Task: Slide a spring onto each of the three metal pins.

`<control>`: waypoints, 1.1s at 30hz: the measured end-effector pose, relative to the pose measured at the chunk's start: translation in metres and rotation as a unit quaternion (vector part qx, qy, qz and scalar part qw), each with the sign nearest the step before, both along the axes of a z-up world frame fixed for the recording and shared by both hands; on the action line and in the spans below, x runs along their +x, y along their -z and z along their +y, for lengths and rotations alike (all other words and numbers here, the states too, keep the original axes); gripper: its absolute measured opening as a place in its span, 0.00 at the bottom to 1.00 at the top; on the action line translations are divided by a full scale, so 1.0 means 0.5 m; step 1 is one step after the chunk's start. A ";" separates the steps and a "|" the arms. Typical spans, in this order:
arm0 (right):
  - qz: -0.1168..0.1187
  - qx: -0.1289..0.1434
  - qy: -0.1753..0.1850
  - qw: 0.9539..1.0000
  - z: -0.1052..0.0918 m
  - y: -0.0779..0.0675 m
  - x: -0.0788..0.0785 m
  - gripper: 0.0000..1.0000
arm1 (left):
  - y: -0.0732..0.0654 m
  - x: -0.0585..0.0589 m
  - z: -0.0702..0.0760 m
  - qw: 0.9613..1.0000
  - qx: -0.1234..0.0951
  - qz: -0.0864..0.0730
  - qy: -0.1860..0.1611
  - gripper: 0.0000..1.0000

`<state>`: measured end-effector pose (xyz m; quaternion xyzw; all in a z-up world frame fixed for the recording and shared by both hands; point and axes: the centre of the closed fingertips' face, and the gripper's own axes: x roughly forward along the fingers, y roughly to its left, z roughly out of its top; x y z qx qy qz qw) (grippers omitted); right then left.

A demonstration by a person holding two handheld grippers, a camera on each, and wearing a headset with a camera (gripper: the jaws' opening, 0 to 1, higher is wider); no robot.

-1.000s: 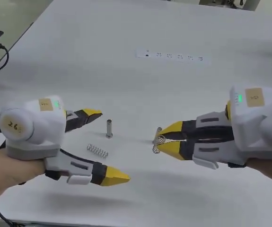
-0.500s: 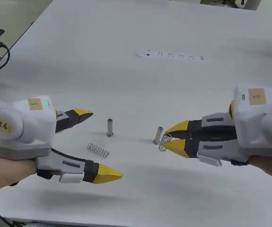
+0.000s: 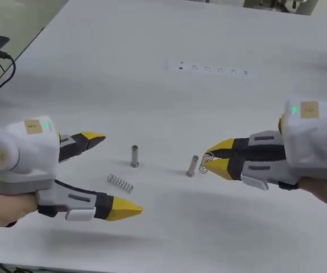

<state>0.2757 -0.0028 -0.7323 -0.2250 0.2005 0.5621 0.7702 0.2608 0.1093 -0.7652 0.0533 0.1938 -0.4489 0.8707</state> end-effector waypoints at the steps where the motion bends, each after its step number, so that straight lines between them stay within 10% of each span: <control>1: 0.000 0.000 0.002 1.000 0.000 0.000 0.004 0.07 | 0.001 0.000 0.001 1.000 0.000 0.001 0.000 0.98; 33: 0.018 0.006 0.053 0.998 0.005 0.016 0.080 0.07 | -0.006 -0.015 0.025 0.999 -0.029 -0.024 -0.011 0.94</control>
